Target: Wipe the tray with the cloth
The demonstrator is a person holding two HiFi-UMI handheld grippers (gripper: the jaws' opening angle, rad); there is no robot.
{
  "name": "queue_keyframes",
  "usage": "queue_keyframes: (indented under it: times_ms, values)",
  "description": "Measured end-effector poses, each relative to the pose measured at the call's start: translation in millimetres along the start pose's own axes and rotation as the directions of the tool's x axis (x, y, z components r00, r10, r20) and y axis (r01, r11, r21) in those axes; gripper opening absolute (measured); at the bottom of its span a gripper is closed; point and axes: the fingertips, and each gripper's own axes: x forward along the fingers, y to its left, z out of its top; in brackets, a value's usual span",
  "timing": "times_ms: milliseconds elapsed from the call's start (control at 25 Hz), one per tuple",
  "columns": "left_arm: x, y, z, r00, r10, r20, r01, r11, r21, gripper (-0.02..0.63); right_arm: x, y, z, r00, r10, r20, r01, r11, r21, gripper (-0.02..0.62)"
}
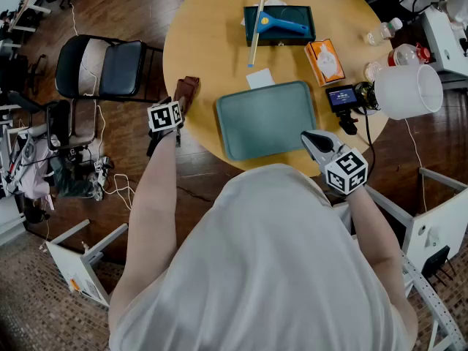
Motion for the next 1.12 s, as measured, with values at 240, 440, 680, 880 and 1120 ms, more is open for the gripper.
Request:
queue_keyframes:
  times_ms: [240,440,680,880,1120]
  values:
    - [24,1,-63,0.975,0.034,-0.22,-0.026,0.999,0.038,0.331,-12,21,-16,0.998,0.02,-0.059,-0.019,1.0,0.015,0.003]
    - [26,6,-87,0.951,0.095,-0.293,-0.088,0.995,0.037,0.291,-18,14,-11,0.998,-0.001,-0.066,0.002,1.0,0.01,0.003]
    - [-12,-27,-92,0.967,0.084,-0.241,-0.08,0.996,0.028,0.308,-16,7,-3,1.0,-0.001,-0.02,0.001,1.0,0.015,0.003]
    - [-43,-120,-86,0.99,-0.046,-0.132,0.079,0.963,0.259,0.308,-16,9,-7,1.0,0.025,-0.004,-0.025,1.0,0.017,0.003]
    - [-8,-165,-68,0.985,0.018,-0.17,0.077,0.842,0.534,0.31,-23,14,-16,0.998,0.05,-0.03,-0.049,0.999,0.003,0.003]
